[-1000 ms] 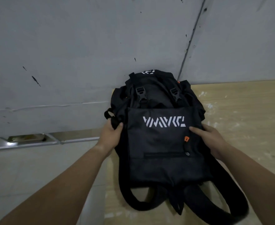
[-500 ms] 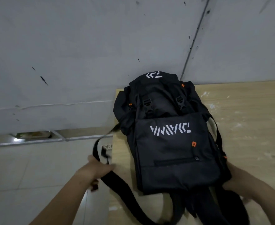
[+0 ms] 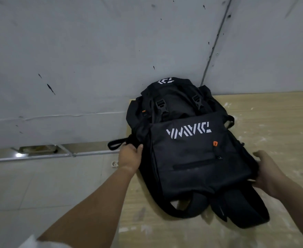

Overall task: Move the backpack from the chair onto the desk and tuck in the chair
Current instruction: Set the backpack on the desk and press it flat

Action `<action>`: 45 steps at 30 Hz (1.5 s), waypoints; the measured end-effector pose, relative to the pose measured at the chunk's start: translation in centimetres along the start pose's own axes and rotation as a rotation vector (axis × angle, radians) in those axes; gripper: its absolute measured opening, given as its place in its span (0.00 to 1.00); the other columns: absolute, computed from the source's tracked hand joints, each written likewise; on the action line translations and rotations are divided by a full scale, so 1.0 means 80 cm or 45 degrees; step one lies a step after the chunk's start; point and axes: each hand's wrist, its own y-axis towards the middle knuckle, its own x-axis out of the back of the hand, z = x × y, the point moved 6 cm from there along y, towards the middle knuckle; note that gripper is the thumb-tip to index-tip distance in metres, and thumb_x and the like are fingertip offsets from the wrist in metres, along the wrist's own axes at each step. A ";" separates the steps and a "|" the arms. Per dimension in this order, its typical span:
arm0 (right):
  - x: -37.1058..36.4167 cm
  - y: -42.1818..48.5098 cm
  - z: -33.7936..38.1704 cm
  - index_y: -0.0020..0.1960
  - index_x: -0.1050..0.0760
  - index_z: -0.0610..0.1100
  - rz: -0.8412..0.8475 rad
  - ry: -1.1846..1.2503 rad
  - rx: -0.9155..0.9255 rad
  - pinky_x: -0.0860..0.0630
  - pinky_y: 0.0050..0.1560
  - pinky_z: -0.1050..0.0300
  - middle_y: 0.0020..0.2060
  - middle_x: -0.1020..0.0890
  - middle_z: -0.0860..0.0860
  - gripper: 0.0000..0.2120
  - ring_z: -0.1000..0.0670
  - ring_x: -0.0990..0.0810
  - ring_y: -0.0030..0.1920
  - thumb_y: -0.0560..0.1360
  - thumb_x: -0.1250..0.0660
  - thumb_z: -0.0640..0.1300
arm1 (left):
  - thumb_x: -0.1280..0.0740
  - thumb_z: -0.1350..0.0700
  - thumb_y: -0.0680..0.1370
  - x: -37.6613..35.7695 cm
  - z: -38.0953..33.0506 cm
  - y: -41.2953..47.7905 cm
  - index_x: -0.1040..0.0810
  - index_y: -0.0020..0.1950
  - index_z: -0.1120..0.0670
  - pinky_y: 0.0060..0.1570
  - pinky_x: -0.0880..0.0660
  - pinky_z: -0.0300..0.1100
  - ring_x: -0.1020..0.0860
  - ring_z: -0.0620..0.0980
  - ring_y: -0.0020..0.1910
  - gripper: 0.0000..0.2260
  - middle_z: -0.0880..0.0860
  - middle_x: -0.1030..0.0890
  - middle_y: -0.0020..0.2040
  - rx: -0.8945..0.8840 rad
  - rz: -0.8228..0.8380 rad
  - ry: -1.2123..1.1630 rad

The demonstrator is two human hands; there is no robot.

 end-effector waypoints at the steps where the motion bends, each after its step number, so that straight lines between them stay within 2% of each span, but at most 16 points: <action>1: 0.000 0.000 0.004 0.54 0.23 0.45 0.013 -0.116 0.029 0.26 0.49 0.45 0.49 0.17 0.44 0.23 0.41 0.21 0.47 0.73 0.44 0.60 | 0.36 0.55 0.81 -0.008 0.005 -0.002 0.25 0.39 0.64 0.55 0.25 0.50 0.21 0.63 0.53 0.14 0.68 0.20 0.52 -0.008 0.043 0.036; 3: -0.001 -0.006 0.005 0.56 0.22 0.48 0.056 -0.392 0.061 0.26 0.52 0.44 0.51 0.17 0.47 0.25 0.43 0.20 0.50 0.72 0.40 0.67 | 0.36 0.63 0.79 -0.005 0.009 -0.011 0.22 0.52 0.65 0.60 0.28 0.44 0.23 0.61 0.59 0.07 0.65 0.26 0.62 -0.086 0.064 0.058; 5: 0.000 -0.010 0.002 0.59 0.24 0.48 0.067 -0.555 0.091 0.26 0.46 0.48 0.53 0.18 0.48 0.33 0.44 0.20 0.49 0.68 0.39 0.73 | 0.31 0.66 0.74 0.012 0.021 -0.028 0.29 0.64 0.61 0.61 0.29 0.45 0.26 0.59 0.61 0.19 0.62 0.31 0.66 -0.148 -0.061 0.033; 7: 0.009 -0.019 -0.004 0.61 0.25 0.47 0.037 -0.588 0.083 0.25 0.37 0.53 0.52 0.18 0.48 0.39 0.45 0.19 0.46 0.62 0.35 0.75 | 0.24 0.60 0.70 0.023 0.047 -0.056 0.29 0.60 0.59 0.53 0.24 0.46 0.24 0.57 0.57 0.22 0.58 0.26 0.60 0.004 -0.196 -0.008; 9: 0.015 -0.027 -0.016 0.57 0.24 0.46 0.063 -0.639 0.004 0.23 0.31 0.57 0.43 0.15 0.51 0.42 0.47 0.16 0.39 0.53 0.28 0.74 | 0.24 0.58 0.71 0.009 0.070 -0.089 0.27 0.49 0.56 0.39 0.26 0.37 0.20 0.56 0.49 0.14 0.53 0.22 0.45 0.167 -0.051 -0.079; 11: 0.017 -0.032 -0.021 0.53 0.23 0.50 0.129 -0.703 -0.121 0.21 0.39 0.52 0.42 0.16 0.52 0.41 0.46 0.17 0.41 0.49 0.28 0.76 | 0.26 0.59 0.73 -0.017 0.080 -0.107 0.26 0.53 0.59 0.41 0.29 0.36 0.20 0.53 0.46 0.13 0.54 0.21 0.45 0.279 0.117 -0.216; 14: 0.011 -0.017 0.005 0.51 0.22 0.53 0.127 -0.625 -0.118 0.29 0.51 0.45 0.52 0.20 0.51 0.35 0.44 0.22 0.52 0.59 0.38 0.79 | 0.25 0.63 0.71 -0.033 0.059 -0.094 0.27 0.58 0.61 0.46 0.30 0.37 0.23 0.51 0.46 0.18 0.53 0.23 0.48 0.170 0.127 -0.188; 19: -0.044 0.015 0.062 0.59 0.21 0.45 0.056 -0.489 0.195 0.23 0.42 0.53 0.46 0.16 0.49 0.25 0.46 0.18 0.45 0.71 0.33 0.62 | 0.28 0.67 0.71 -0.022 0.017 -0.023 0.27 0.45 0.56 0.39 0.35 0.32 0.26 0.49 0.40 0.10 0.51 0.23 0.38 0.044 -0.041 -0.126; 21: -0.065 0.023 0.072 0.71 0.33 0.40 -0.079 -0.706 0.457 0.23 0.52 0.49 0.59 0.19 0.44 0.34 0.40 0.20 0.55 0.71 0.31 0.56 | 0.28 0.63 0.72 -0.016 0.014 -0.002 0.27 0.44 0.55 0.43 0.35 0.34 0.26 0.50 0.42 0.09 0.50 0.23 0.39 0.135 -0.120 -0.142; 24: -0.103 0.022 0.064 0.77 0.63 0.40 -0.165 -1.148 0.767 0.30 0.64 0.44 0.78 0.50 0.40 0.52 0.35 0.32 0.69 0.71 0.32 0.59 | 0.33 0.53 0.76 -0.028 -0.008 0.007 0.24 0.45 0.52 0.48 0.30 0.40 0.21 0.55 0.49 0.03 0.51 0.21 0.44 0.164 -0.114 -0.395; 28: -0.119 0.031 0.049 0.76 0.69 0.47 -0.212 -1.334 0.895 0.35 0.67 0.39 0.78 0.61 0.45 0.54 0.37 0.46 0.76 0.69 0.38 0.67 | 0.39 0.29 0.72 -0.061 -0.035 -0.016 0.28 0.64 0.53 0.59 0.26 0.45 0.22 0.48 0.57 0.33 0.48 0.20 0.59 0.049 0.106 -0.708; 33: -0.115 0.035 0.040 0.76 0.69 0.48 -0.093 -1.235 0.937 0.41 0.73 0.41 0.79 0.60 0.47 0.59 0.42 0.51 0.78 0.63 0.38 0.75 | 0.29 0.50 0.74 -0.069 -0.027 -0.003 0.40 0.70 0.58 0.67 0.32 0.45 0.29 0.55 0.69 0.31 0.57 0.28 0.69 -0.182 0.148 -0.275; 36: -0.115 0.032 0.030 0.76 0.69 0.46 -0.240 -1.401 0.946 0.38 0.70 0.35 0.79 0.58 0.44 0.58 0.41 0.50 0.77 0.65 0.43 0.76 | 0.33 0.40 0.75 -0.069 -0.024 -0.007 0.55 0.77 0.64 0.77 0.49 0.54 0.52 0.63 0.78 0.46 0.63 0.52 0.79 -0.245 0.019 0.303; 38: -0.118 0.021 0.031 0.77 0.67 0.45 -0.432 -1.494 1.027 0.33 0.64 0.31 0.79 0.57 0.44 0.54 0.39 0.48 0.77 0.68 0.45 0.75 | 0.31 0.40 0.74 -0.061 -0.034 -0.018 0.57 0.78 0.62 0.77 0.54 0.53 0.60 0.62 0.78 0.48 0.62 0.61 0.79 -0.374 -0.127 0.259; 41: -0.127 0.014 0.022 0.79 0.59 0.49 -0.504 -1.510 1.213 0.28 0.55 0.30 0.79 0.55 0.43 0.45 0.36 0.44 0.75 0.73 0.43 0.68 | 0.31 0.39 0.73 -0.063 -0.042 -0.033 0.59 0.79 0.50 0.74 0.49 0.50 0.63 0.59 0.78 0.46 0.55 0.68 0.79 -0.699 -0.191 0.133; 45: -0.135 0.045 0.015 0.77 0.61 0.61 -0.328 -1.645 1.065 0.31 0.61 0.29 0.79 0.61 0.49 0.35 0.38 0.51 0.77 0.74 0.52 0.68 | 0.51 0.22 0.68 -0.108 -0.032 -0.026 0.55 0.78 0.38 0.67 0.43 0.73 0.68 0.64 0.75 0.42 0.53 0.71 0.78 -0.694 0.115 0.727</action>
